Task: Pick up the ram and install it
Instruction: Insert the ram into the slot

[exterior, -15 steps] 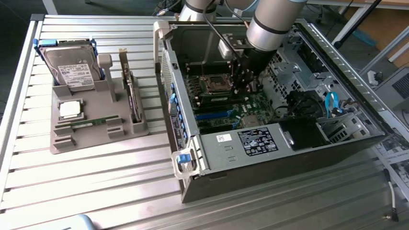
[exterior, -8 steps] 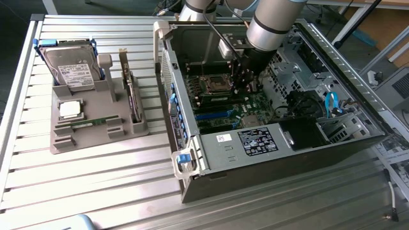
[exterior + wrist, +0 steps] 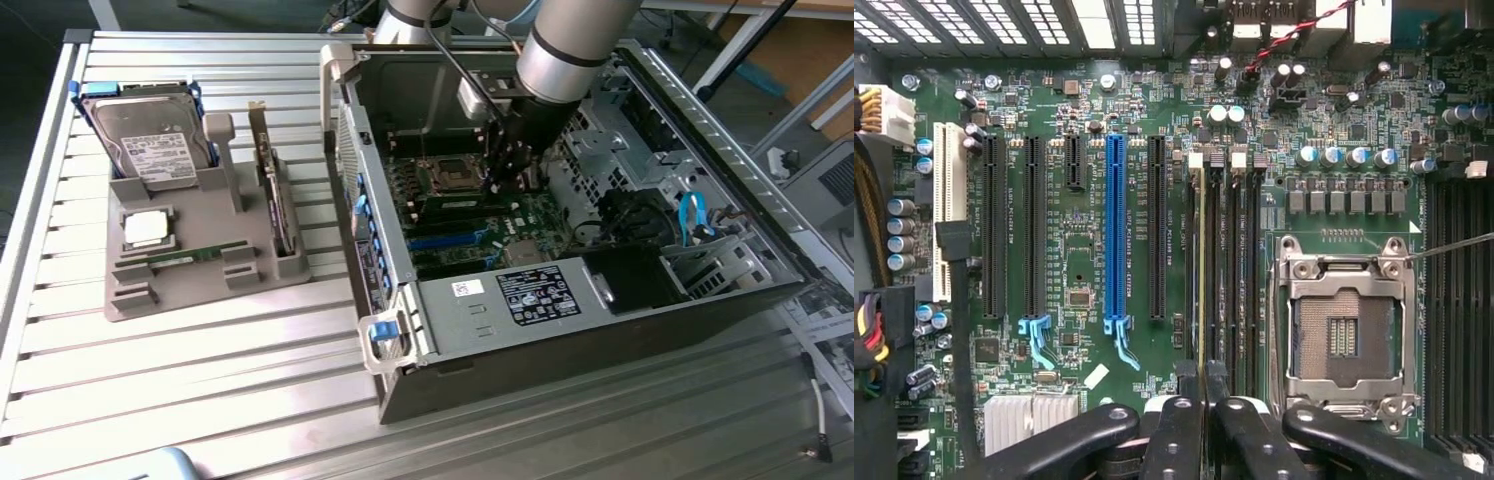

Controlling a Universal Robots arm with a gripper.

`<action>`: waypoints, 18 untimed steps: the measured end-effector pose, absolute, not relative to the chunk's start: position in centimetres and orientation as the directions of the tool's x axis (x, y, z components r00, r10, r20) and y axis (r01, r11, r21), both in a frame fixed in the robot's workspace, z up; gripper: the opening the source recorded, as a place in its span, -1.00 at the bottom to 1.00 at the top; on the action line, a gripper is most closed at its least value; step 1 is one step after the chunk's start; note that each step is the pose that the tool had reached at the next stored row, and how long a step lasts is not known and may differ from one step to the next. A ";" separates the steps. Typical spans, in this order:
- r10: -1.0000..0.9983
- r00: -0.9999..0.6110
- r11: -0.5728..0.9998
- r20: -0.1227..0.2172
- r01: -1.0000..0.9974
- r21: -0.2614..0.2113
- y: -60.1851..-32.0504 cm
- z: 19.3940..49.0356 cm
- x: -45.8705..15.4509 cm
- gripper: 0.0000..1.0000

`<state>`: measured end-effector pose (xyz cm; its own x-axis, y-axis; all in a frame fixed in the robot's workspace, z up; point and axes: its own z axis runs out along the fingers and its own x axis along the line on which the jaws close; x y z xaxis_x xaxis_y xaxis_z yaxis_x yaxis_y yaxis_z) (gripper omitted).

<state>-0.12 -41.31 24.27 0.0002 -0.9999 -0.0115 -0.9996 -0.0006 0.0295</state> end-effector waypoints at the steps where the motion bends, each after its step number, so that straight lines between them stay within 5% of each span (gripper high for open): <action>1: -1.000 0.000 -0.001 -0.011 -1.000 0.030 -41.3 24.3 -0.1 -0.76; 18: -1.000 0.007 -0.007 -0.011 -1.000 0.014 -41.3 24.5 -0.1 -0.76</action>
